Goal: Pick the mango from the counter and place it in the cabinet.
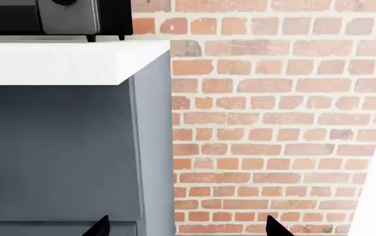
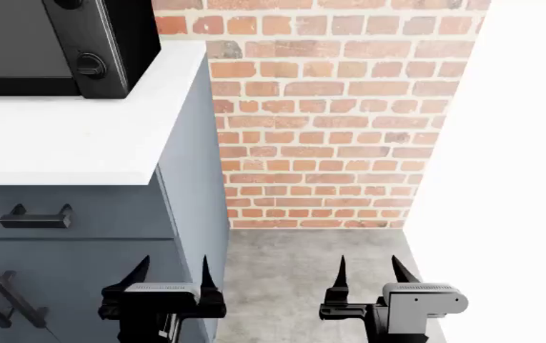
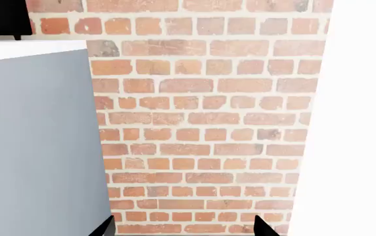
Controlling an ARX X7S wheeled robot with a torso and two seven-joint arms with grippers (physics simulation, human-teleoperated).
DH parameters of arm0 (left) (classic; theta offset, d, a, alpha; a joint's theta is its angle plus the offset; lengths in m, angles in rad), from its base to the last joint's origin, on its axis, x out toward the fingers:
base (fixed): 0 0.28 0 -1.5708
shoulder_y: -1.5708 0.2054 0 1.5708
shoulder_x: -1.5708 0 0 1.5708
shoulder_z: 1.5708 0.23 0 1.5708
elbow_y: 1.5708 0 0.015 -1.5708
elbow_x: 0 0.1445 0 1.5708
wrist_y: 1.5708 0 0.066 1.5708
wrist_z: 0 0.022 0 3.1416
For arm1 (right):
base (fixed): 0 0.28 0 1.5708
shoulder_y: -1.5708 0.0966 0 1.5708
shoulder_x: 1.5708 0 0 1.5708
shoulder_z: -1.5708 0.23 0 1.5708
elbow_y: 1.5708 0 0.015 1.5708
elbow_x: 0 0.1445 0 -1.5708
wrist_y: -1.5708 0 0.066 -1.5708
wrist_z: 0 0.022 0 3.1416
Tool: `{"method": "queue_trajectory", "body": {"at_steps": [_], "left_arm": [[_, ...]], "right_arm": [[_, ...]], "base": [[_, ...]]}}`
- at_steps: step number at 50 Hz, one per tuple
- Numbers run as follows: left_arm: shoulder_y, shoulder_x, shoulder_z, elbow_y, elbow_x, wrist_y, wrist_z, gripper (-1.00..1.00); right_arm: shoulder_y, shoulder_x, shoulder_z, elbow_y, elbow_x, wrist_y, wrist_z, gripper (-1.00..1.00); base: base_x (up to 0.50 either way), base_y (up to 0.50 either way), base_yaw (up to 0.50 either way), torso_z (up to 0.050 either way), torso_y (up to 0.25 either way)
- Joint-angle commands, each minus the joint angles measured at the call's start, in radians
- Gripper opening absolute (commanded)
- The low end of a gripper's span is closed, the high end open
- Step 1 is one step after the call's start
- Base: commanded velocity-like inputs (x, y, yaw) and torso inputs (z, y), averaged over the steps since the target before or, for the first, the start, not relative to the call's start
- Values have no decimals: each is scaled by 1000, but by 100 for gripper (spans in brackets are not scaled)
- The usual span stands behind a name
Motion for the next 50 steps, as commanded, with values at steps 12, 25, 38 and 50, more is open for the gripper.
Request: {"method": "queue_trajectory", "body": {"at_steps": [12,25,38,50], "left_arm": [[-23,-47,52,27,-67,-90,-71,100],[50,-105,83,471,-14,-151,-109,100],[35,-121,88,448,-25,-141,-133,100],[43,-137,96,431,-42,-119,-139,100]], "right_arm": [[0,53,-41,-37,39,48,74,100],[-95,109,-36,-527,24,157,113,100],[-77,123,-54,-492,33,148,130,100],[-71,133,-67,-475,46,148,143,100]], "base": [[0,0,0,0,0],[0,0,0,0,0],[0,0,0,8,0],[0,0,0,50,0]]}}
